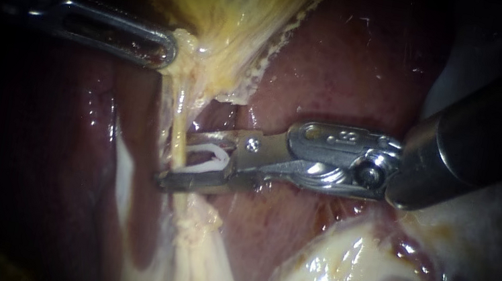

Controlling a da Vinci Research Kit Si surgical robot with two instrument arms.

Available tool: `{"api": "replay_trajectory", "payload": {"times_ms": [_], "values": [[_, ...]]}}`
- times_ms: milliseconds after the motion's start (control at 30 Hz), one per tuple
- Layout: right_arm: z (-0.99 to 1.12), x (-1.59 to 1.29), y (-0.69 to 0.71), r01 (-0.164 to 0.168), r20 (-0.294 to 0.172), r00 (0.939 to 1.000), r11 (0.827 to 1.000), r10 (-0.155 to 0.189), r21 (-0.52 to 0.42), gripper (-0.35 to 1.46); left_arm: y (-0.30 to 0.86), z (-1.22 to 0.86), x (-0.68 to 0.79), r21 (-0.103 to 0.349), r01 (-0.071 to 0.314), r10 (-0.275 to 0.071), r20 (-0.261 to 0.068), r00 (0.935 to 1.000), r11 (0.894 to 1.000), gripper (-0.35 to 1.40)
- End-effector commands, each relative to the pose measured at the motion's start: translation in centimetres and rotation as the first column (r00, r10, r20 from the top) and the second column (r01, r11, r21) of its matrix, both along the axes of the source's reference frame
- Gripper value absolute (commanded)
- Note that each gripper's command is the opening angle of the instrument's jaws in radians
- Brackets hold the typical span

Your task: Clipping first clip left tube

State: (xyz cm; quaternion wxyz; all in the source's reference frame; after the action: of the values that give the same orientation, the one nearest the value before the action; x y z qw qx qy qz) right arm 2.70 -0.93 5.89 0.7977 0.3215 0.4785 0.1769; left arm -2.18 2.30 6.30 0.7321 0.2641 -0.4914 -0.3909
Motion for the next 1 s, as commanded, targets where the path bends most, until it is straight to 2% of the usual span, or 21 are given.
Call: {"api": "replay_trajectory", "payload": {"times_ms": [33,200,267,467,667,900,1000], "values": [[0.00,0.00,0.00,-0.002,0.002,1.0000,1.000,0.002,0.005,0.15,0.00,0.00,0.00,0.000,0.000,0.000,0.000,1.0000,1.000,-0.35],[0.00,-0.01,0.01,-0.004,-0.001,1.0000,1.000,0.004,0.006,0.45,0.00,0.00,0.00,0.000,0.000,0.000,0.000,1.0000,1.000,-0.35],[0.00,-0.01,0.02,-0.007,-0.006,1.0000,1.000,0.007,0.007,0.50,0.00,0.00,0.00,0.000,0.000,0.000,0.000,1.0000,1.000,-0.35],[0.00,-0.12,0.05,-0.006,-0.006,1.0000,1.000,0.006,0.014,0.50,-0.01,0.01,0.00,0.000,-0.003,0.003,0.002,1.0000,1.000,-0.35],[-0.08,-0.34,0.07,0.008,-0.015,0.9998,1.000,-0.008,0.015,0.50,-0.01,0.01,0.01,0.000,-0.003,0.003,0.002,1.0000,1.000,-0.35],[-0.28,-0.64,0.12,0.018,-0.023,0.9996,1.000,-0.017,0.025,0.50,-0.01,0.01,0.01,0.000,-0.003,0.003,0.002,1.0000,1.000,-0.35],[-0.37,-0.70,0.14,0.006,-0.051,0.9987,0.999,-0.005,0.035,0.50,-0.01,0.01,0.01,0.000,-0.003,0.003,0.002,1.0000,1.000,-0.35]]}}
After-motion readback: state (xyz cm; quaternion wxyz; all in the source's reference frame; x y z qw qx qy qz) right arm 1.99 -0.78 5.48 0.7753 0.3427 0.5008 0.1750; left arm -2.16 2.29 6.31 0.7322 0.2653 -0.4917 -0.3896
